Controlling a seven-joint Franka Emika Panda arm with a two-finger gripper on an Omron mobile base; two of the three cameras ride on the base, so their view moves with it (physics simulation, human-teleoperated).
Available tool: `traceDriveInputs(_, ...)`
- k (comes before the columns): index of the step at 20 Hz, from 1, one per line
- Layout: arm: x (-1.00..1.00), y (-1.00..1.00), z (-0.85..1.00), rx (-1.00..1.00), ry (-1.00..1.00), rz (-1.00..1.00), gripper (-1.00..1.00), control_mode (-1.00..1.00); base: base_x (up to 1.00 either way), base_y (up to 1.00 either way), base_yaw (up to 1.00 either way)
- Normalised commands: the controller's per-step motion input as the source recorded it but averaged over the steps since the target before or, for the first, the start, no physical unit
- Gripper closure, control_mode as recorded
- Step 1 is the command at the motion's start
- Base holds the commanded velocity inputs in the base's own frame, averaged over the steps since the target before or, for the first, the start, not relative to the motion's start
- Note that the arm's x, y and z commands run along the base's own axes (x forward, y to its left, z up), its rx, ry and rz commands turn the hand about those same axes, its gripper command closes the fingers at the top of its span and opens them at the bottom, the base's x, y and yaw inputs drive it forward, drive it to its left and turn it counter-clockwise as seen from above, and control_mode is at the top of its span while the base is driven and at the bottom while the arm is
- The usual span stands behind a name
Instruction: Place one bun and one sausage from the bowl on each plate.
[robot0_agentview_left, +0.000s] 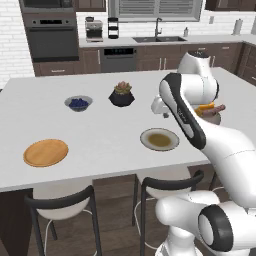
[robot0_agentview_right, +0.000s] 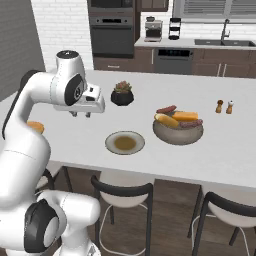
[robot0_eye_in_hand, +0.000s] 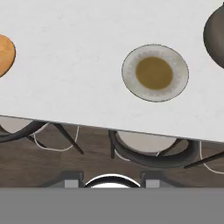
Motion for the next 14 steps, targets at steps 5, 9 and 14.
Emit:
traceDriveInputs(5,0.05,-0.46,0.0,0.05,0.01,-0.03,-1.0,-1.0,0.0,0.0,0.0)
traceDriveInputs(9,0.51,-0.93,0.0,0.21,0.1,-0.13,-1.0,-1.0,0.0,0.0,0.0)
traceDriveInputs(14,0.59,-0.99,0.0,0.25,0.11,-0.16,-1.0,-1.0,0.0,0.0,0.0)
